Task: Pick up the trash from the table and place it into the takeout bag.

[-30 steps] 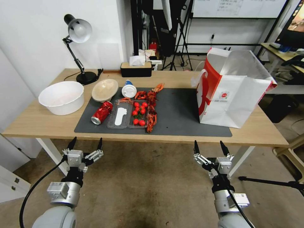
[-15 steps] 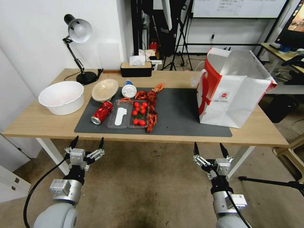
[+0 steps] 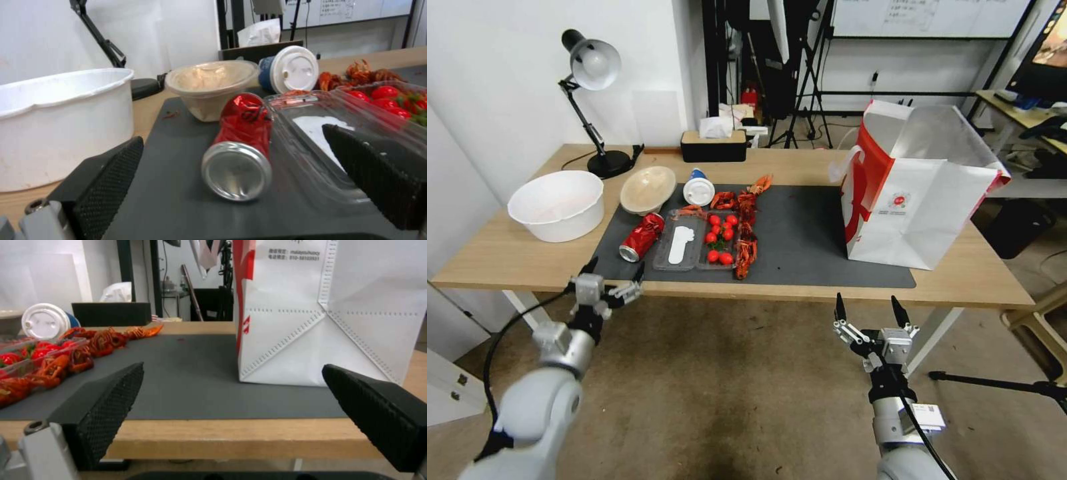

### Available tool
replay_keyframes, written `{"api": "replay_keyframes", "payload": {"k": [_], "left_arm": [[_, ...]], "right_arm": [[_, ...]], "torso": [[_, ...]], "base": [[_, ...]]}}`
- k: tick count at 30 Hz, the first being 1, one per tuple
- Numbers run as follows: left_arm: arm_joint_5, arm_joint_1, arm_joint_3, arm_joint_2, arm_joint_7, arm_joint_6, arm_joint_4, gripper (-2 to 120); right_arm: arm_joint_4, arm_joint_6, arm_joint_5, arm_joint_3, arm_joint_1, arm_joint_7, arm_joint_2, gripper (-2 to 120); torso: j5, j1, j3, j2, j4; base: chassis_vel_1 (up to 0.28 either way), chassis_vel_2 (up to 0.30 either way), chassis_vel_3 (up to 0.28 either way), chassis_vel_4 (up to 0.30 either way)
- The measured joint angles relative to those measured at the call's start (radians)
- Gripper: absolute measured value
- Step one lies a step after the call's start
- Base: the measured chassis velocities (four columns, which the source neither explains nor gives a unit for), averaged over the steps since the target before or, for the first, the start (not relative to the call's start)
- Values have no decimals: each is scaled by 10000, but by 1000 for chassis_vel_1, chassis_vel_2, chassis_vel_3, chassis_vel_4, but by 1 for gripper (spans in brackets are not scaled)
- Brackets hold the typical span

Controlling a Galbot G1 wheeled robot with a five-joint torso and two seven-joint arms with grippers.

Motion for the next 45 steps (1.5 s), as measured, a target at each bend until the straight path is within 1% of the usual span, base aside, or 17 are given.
{"api": "replay_keyframes", "payload": {"k": [3,7,18,26,27,28,31,32,33,35,36,37,38,39,40,42,45], "left_arm": [[-152,-153,-2,113,0,61,168,100],[-360,-322,116,219,2,139,349,100],[-1312,-958,756,562,0,579,941,100],[-1583,-1306,980,680,-12,850,1342,100],[-1592,-1348,992,683,-13,881,1404,97],[-1592,-1348,992,683,-13,881,1404,97],[-1614,-1437,1041,690,-16,905,1559,85],[-1614,-1437,1041,690,-16,905,1559,85],[-1614,-1451,1049,691,-16,905,1586,82],[-1614,-1498,1057,698,-16,897,1679,70],[-1614,-1498,1057,698,-16,897,1679,70],[-1614,-1506,1057,705,-16,880,1697,67],[-1614,-1509,1054,716,-14,859,1701,61],[-1614,-1509,1047,726,-10,844,1700,57],[-1614,-1509,1047,726,-10,844,1700,57],[-1613,-1505,1018,747,12,804,1679,51],[-1613,-1485,988,767,33,763,1622,51]], "right_arm": [[-16,-61,0,-35,88,10,-19,100],[-17,-82,0,-37,110,25,-22,100],[-102,-111,0,-39,182,51,72,100],[-171,-113,8,-41,245,92,70,99],[-183,-113,10,-40,248,97,67,99],[-183,-113,10,-40,248,97,67,99],[-241,-108,18,-41,255,103,64,99],[-241,-108,18,-41,255,103,64,99],[-251,-106,19,-41,256,104,63,99],[-288,-101,26,-47,277,107,58,99],[-288,-101,26,-47,277,107,58,99],[-296,-100,26,-51,285,108,56,99],[-314,-99,29,-54,304,110,54,99],[-327,-98,30,-55,313,112,53,99],[-327,-98,30,-55,313,112,53,99],[-349,-97,32,-63,323,117,53,99],[-357,-96,32,-67,333,120,53,99]], "torso": [[1,-1,0,0,5],[0,0,0,0,2],[1,0,0,0,2],[2,-1,0,0,2],[1,0,0,0,2],[1,0,0,0,2],[1,0,0,0,2],[1,0,0,0,2],[2,0,0,0,2],[1,-1,0,0,1],[1,-1,0,0,1],[1,0,0,0,2],[1,0,-1,1,2],[1,-1,0,0,2],[1,-1,0,0,2],[2,0,0,0,2],[2,0,0,0,2]], "base": [[0,0,0,0],[0,0,0,0],[0,0,0,0],[0,0,0,0],[0,0,0,0],[0,0,0,0],[0,0,0,0],[0,0,0,0],[0,0,0,0],[0,0,0,0],[0,0,0,0],[0,0,0,0],[0,0,0,0],[0,0,0,0],[0,0,0,0],[0,0,0,0],[0,0,0,0]]}}
